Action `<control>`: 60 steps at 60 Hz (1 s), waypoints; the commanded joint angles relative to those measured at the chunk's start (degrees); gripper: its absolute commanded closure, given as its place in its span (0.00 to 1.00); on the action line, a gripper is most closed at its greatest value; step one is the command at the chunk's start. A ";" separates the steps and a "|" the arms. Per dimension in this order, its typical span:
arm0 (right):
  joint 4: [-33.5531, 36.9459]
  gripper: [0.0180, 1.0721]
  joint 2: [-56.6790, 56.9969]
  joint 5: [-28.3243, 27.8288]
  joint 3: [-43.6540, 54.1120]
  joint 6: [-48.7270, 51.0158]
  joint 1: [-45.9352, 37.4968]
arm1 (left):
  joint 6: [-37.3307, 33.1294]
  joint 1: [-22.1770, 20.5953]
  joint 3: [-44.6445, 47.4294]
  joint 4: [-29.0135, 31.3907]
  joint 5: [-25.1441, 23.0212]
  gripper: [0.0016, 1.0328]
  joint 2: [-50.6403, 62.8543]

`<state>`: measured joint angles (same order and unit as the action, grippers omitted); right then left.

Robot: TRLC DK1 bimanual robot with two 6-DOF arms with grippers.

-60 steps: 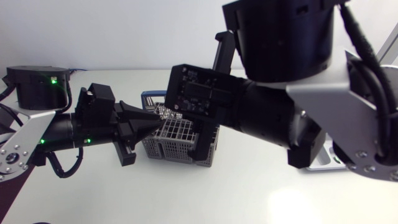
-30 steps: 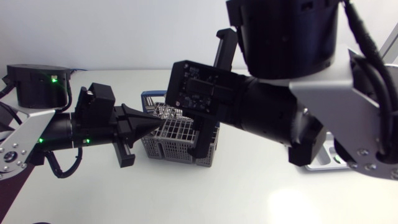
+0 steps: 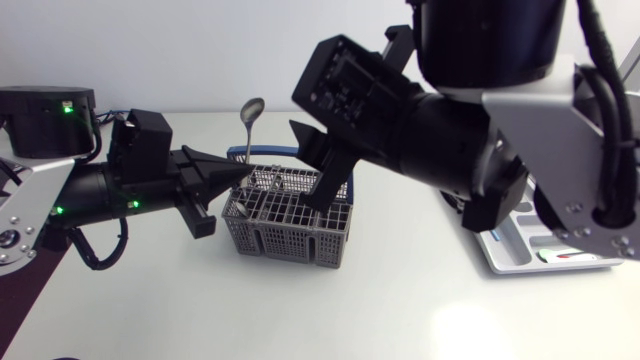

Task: Unload the cutlery basket into the drawer organizer.

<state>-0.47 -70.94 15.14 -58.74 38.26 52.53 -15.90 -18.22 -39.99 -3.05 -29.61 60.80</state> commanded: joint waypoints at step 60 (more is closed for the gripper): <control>12.95 0.54 -25.57 -26.56 -28.62 -39.32 -8.41 | 20.73 3.72 -4.66 -13.21 3.94 0.98 8.11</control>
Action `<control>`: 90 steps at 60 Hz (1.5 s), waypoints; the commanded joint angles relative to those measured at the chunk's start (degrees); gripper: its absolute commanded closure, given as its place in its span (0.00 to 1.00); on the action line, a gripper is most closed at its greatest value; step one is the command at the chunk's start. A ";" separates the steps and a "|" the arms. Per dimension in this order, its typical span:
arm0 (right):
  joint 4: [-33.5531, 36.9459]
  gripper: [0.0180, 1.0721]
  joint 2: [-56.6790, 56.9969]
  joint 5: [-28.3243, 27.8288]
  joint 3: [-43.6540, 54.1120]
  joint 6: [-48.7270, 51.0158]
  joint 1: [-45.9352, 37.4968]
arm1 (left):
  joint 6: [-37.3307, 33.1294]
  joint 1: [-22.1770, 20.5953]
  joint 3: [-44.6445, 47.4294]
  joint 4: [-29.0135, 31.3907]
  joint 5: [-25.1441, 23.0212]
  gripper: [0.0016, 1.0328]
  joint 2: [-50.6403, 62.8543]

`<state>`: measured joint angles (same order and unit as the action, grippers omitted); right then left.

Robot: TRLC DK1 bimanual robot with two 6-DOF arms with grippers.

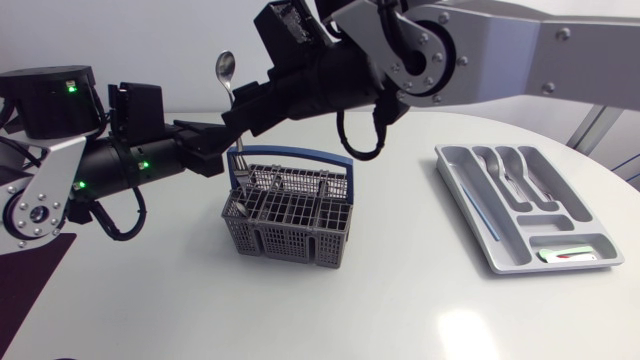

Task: Unload the cutlery basket into the drawer organizer.

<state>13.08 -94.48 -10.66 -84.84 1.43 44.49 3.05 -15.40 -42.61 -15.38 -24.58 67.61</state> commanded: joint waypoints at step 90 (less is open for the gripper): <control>2.56 0.76 -10.82 -2.44 -13.16 -7.23 -0.63 | 5.74 4.32 -4.32 0.00 -7.24 0.98 4.90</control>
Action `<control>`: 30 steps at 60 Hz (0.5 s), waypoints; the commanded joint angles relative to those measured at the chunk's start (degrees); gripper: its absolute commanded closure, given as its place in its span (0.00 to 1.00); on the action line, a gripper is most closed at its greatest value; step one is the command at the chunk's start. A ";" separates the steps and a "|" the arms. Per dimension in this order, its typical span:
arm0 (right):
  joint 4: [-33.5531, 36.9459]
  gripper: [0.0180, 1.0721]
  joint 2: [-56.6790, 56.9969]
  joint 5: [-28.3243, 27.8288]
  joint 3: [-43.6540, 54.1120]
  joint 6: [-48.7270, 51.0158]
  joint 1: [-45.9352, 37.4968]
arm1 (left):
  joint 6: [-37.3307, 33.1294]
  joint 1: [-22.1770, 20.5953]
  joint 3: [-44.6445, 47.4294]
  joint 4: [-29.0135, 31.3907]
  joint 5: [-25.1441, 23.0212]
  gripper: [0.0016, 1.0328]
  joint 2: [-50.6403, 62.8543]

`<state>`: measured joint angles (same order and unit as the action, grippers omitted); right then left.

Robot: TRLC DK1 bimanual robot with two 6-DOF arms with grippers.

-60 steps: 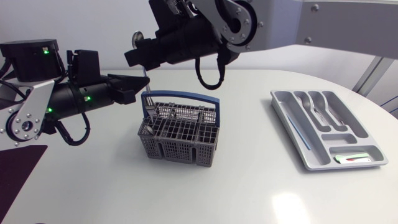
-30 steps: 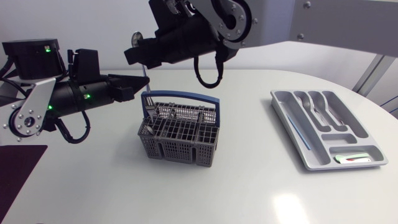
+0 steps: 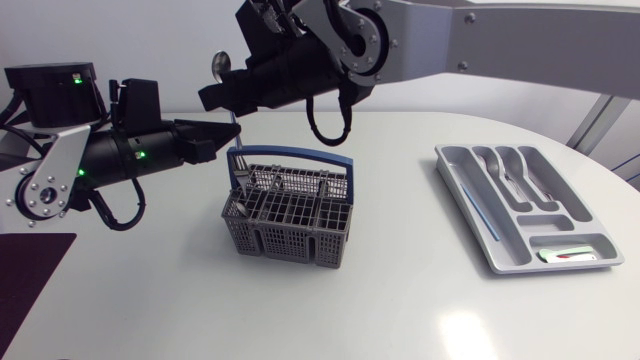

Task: Unload the cutlery basket into the drawer organizer.

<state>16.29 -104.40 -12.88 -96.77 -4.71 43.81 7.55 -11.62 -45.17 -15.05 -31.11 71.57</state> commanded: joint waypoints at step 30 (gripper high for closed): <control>-0.74 0.93 -0.98 -0.56 -0.87 0.32 0.66 | 1.33 0.63 -1.85 -0.42 -0.88 0.97 1.03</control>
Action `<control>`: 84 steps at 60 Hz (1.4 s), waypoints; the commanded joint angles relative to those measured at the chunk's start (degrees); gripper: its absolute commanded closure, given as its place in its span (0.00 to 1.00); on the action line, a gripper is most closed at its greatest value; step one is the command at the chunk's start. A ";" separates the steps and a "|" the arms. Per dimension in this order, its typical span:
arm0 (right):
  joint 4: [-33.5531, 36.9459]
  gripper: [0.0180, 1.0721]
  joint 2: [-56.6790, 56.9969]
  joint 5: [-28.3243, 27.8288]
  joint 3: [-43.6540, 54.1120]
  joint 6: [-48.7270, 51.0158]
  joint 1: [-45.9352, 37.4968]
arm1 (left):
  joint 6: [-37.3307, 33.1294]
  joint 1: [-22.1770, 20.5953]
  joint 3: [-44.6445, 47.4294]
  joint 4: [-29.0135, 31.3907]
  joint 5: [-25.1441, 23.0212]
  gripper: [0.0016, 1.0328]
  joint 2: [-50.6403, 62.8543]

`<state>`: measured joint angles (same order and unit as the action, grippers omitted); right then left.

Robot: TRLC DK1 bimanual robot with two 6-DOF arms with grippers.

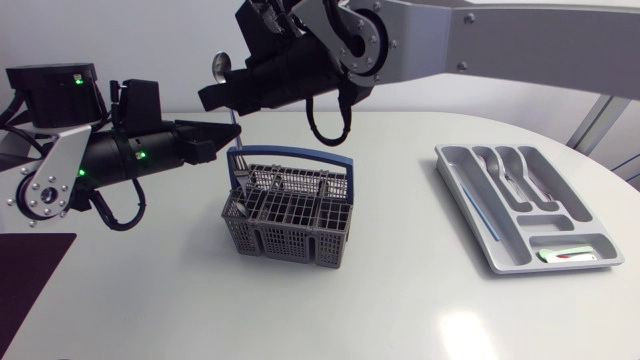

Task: Unload the cutlery basket into the drawer organizer.

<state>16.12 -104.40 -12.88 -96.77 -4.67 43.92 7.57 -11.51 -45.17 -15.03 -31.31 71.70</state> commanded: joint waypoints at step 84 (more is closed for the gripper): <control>30.46 0.94 15.81 -13.39 7.21 38.42 -31.44 | -9.16 4.83 -5.63 12.13 2.48 0.05 -3.76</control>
<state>43.66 -89.78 -24.88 -91.59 25.65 17.45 0.60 -6.28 -48.58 -3.66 -29.52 66.63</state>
